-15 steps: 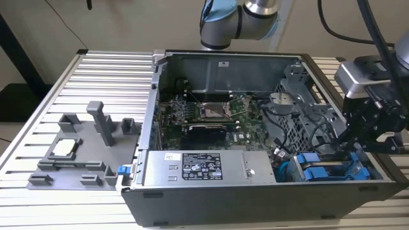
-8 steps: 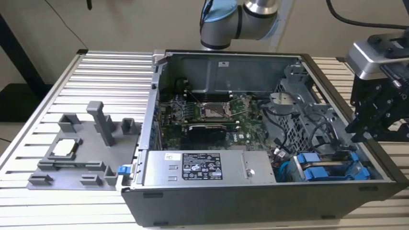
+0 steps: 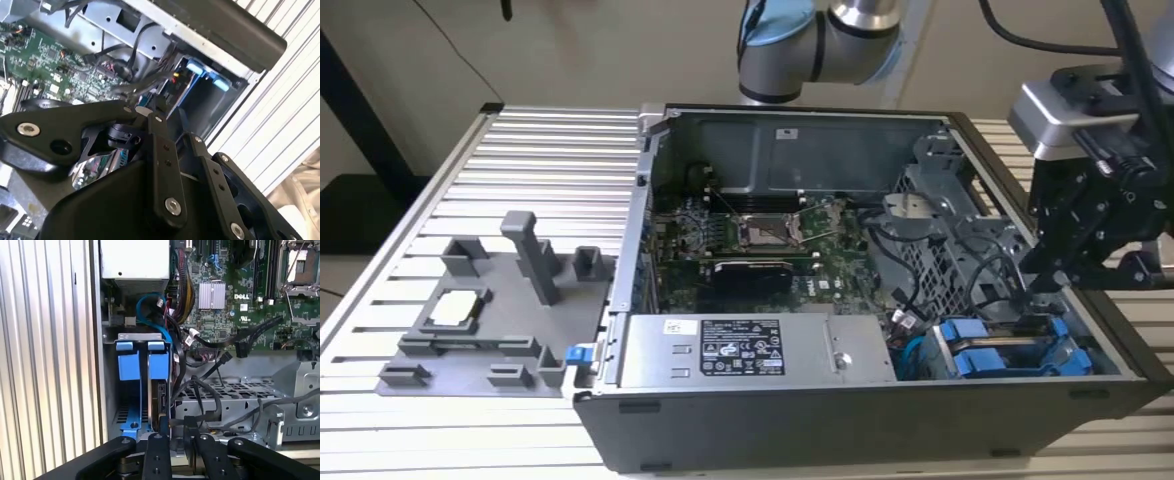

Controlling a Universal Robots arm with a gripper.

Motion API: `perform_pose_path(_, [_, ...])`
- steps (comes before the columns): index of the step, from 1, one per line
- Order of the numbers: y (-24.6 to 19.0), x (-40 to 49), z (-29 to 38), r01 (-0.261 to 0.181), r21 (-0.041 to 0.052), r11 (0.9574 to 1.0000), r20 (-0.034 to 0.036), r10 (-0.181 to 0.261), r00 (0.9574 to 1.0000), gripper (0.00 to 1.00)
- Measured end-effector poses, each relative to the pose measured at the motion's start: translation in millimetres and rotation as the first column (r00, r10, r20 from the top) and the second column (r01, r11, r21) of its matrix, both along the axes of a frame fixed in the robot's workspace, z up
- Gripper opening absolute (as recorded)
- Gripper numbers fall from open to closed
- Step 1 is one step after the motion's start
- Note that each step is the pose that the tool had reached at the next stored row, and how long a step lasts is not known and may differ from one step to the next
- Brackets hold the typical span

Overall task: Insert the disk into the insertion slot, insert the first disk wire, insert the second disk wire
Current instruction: 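Insert the first disk wire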

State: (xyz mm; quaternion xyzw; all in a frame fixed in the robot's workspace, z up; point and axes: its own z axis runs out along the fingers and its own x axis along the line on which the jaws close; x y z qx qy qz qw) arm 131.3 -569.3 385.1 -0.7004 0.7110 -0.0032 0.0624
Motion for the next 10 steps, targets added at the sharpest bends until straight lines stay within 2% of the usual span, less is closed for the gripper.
perform_pose_path(6, [5.8,-26.3,-1.0,0.002,0.0002,1.0000,0.0046,-0.002,1.0000,0.27])
perform_pose_path(8, [7.4,-33.3,-2.1,0.003,0.0031,1.0000,0.0065,-0.003,1.0000,0.27])
perform_pose_path(9, [7.3,-35.1,-2.1,0.003,0.0161,0.9999,0.0063,-0.003,1.0000,0.27])
perform_pose_path(10, [7.4,-35.8,-2.2,0.003,0.0348,0.9994,0.0044,-0.003,1.0000,0.27])
